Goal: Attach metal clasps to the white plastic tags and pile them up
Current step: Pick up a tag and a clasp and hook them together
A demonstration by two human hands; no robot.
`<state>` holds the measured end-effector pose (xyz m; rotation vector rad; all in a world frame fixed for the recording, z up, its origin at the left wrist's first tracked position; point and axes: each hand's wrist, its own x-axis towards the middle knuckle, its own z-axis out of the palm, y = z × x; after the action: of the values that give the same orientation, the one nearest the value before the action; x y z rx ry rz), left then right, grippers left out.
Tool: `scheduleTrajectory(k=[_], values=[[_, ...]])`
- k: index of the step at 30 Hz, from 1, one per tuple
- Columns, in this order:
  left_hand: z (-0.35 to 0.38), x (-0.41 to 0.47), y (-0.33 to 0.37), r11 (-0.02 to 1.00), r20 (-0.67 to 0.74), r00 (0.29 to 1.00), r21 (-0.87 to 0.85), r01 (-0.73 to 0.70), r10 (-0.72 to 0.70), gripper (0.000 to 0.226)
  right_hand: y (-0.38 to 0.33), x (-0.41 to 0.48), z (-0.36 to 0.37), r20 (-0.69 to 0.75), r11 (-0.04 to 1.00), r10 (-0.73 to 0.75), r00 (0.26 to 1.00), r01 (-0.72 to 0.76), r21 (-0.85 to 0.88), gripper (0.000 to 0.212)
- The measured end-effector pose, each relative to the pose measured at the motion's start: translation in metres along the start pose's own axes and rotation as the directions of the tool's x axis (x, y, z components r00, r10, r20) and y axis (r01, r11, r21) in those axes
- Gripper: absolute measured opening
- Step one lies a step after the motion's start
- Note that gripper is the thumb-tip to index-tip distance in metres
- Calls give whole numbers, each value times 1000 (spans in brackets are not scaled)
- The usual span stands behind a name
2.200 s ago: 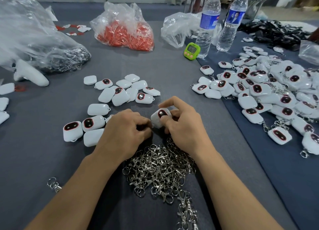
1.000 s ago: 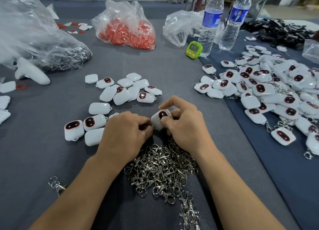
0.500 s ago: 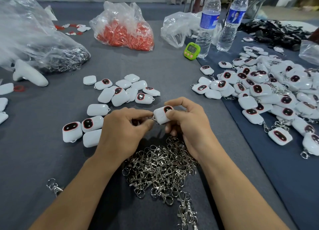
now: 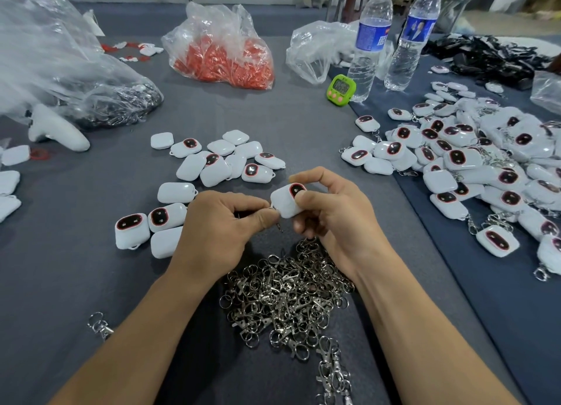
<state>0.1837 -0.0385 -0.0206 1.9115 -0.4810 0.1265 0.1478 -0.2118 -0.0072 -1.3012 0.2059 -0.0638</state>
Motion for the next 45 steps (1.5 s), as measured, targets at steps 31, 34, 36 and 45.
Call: scheduleTrajectory(k=[31, 34, 36, 45], values=[[4, -5, 0, 765, -5, 949, 594, -250, 314, 14, 9, -5, 15, -116, 995, -102, 988, 103, 2, 17], [5, -4, 4, 964, -117, 988, 256, -68, 100, 7, 5, -3, 12, -118, 989, -27, 993, 44, 144, 17], [8, -2, 6, 997, -73, 994, 4, 75, -75, 13, 4, -2, 10, -107, 975, 26, 994, -2, 223, 18], [7, -5, 7, 990, -79, 997, 139, -13, 24, 8, 7, -3, 10, -103, 987, -24, 994, 39, 154, 18]])
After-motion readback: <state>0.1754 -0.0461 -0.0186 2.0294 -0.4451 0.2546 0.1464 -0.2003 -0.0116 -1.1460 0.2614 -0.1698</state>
